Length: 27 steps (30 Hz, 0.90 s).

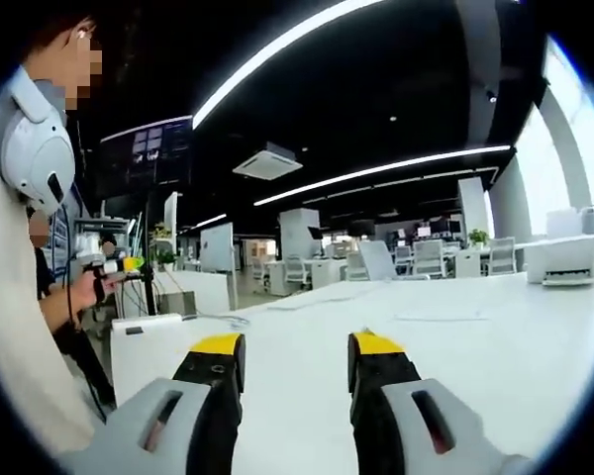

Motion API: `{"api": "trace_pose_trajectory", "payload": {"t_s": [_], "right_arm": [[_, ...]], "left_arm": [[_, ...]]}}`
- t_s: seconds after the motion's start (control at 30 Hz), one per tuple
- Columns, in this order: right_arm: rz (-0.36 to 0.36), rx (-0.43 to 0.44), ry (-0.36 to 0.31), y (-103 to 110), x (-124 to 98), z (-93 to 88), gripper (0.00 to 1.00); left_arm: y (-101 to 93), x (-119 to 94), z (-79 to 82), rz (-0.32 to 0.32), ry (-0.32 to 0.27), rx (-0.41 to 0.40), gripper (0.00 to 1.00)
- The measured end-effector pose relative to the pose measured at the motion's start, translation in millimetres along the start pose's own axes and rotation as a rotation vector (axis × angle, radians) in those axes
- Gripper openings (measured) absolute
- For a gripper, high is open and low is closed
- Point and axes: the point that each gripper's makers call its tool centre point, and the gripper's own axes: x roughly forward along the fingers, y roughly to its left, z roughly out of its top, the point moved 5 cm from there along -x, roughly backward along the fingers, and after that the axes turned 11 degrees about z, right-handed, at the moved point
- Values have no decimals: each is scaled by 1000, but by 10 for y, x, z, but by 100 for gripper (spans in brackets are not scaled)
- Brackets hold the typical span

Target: Pick up the power strip scattered on the table, fix it on the side mounting bracket of the table, and press the switch

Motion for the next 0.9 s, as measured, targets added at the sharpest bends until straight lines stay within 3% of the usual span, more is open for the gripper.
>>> {"api": "trace_pose_trajectory", "payload": {"t_s": [0.1,0.33,0.9], "right_arm": [[-13,2,11,-8,-42,-48,39],[-31,-4,13,-52,-151,-63,39],[-71,8,41,-119,-242,-183,40]], "left_arm": [[-17,-38,-118,15,-12,-36,62],[-13,-99,-355,48,18,-18,62],[-20,-156,-534,69,48,-35,58]]}}
